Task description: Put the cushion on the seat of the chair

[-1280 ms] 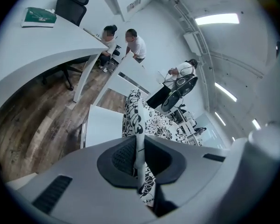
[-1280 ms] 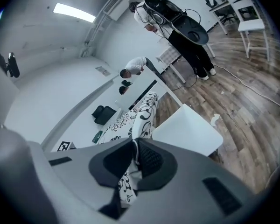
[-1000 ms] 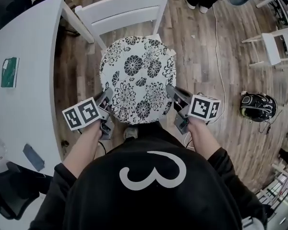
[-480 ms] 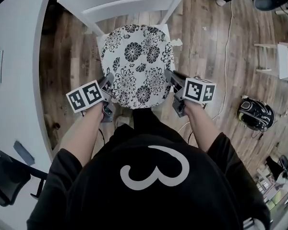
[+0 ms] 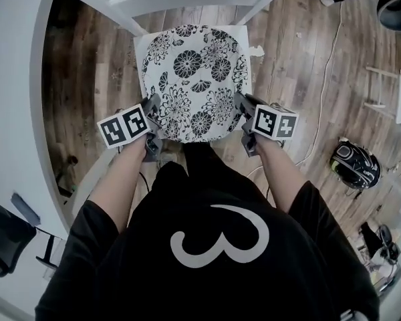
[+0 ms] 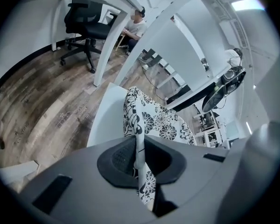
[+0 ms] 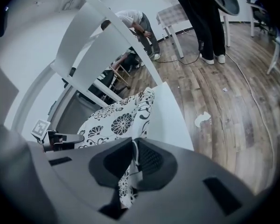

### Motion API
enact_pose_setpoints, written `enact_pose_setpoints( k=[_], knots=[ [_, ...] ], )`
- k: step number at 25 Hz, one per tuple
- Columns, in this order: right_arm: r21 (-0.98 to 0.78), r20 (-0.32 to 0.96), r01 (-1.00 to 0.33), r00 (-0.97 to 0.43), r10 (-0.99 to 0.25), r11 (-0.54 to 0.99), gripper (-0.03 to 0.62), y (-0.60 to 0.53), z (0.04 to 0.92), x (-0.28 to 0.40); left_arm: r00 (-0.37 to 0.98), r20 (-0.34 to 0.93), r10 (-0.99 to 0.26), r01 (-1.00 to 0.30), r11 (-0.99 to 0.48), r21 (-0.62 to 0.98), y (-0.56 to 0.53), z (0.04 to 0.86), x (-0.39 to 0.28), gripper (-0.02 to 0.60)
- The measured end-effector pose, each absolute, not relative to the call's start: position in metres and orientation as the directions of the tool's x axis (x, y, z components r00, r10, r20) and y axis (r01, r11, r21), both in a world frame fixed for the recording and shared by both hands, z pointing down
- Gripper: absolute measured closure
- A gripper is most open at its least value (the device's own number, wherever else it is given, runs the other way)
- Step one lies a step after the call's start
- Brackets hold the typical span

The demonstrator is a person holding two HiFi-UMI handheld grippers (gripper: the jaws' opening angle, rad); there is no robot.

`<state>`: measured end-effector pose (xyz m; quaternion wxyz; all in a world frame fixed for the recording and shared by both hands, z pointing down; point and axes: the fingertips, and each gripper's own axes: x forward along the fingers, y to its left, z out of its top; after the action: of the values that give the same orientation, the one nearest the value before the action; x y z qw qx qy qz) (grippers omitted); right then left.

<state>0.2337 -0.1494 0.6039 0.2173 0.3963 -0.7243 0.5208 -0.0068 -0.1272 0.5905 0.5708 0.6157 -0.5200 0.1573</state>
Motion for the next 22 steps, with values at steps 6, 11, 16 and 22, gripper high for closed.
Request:
enact_pose_setpoints(
  k=[6, 11, 16, 22],
  knots=[
    [-0.508, 0.791, -0.856, -0.506, -0.345, 0.092, 0.568, -0.151, 0.638, 0.262, 0.372, 0.816, -0.442, -0.845, 0.203, 0.495, -0.117, 0.615, -0.022, 0.545],
    [-0.496, 0.822, -0.868, -0.477, -0.309, 0.019, 0.568, -0.154, 0.668, 0.282, 0.344, 0.846, -0.408, -0.859, 0.227, 0.459, -0.113, 0.639, -0.044, 0.545],
    [-0.438, 0.852, -0.897, -0.435, -0.291, 0.057, 0.552, -0.155, 0.686, 0.285, 0.344, 0.861, -0.375, -0.862, 0.237, 0.448, -0.107, 0.666, -0.054, 0.543],
    [-0.312, 0.906, -0.939, -0.340, -0.253, 0.146, 0.407, -0.160, 0.704, 0.294, 0.319, 0.890, -0.326, -0.891, 0.217, 0.398, -0.106, 0.685, -0.060, 0.400]
  ],
)
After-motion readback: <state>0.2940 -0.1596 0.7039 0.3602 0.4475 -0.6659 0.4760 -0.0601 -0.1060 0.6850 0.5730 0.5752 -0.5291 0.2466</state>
